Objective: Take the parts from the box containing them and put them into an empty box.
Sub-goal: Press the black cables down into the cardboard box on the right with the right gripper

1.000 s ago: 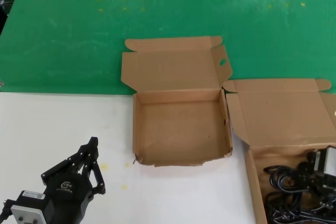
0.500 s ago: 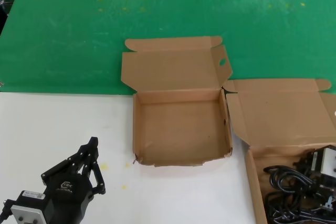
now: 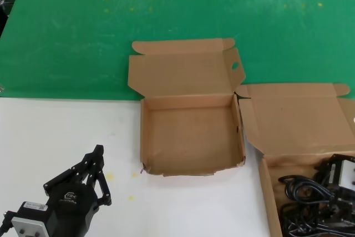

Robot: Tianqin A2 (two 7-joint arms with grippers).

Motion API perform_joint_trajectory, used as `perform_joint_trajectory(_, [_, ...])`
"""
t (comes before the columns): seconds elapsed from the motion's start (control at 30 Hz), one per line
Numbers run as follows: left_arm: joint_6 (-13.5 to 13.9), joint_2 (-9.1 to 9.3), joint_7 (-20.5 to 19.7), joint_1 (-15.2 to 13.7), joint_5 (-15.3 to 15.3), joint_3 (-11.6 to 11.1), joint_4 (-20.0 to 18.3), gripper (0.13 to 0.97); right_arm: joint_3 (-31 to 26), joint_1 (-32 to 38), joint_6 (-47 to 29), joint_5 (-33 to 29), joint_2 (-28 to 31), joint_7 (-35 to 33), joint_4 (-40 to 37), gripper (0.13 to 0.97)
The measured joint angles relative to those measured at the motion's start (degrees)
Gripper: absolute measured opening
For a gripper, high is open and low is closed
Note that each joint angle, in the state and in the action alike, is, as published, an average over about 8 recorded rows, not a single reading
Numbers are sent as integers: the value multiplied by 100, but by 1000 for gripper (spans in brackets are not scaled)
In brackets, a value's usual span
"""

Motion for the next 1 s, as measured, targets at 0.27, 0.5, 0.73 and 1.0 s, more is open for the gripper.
perform_joint_trajectory(0.27, [0,0,0,0,0,0,0,132,5,25,63,28,-19,-71,-116,570])
perform_joint_trajectory(0.5, [0,0,0,0,0,0,0,132,15,36,136,46,-46,-102,-216,537])
perform_joint_trajectory(0.73, [0,0,0,0,0,0,0,132,43,70,314,40,-114,-158,-411,463])
perform_joint_trajectory(1.0, [0,0,0,0,0,0,0,132,60,81,495,32,-171,-235,-608,332])
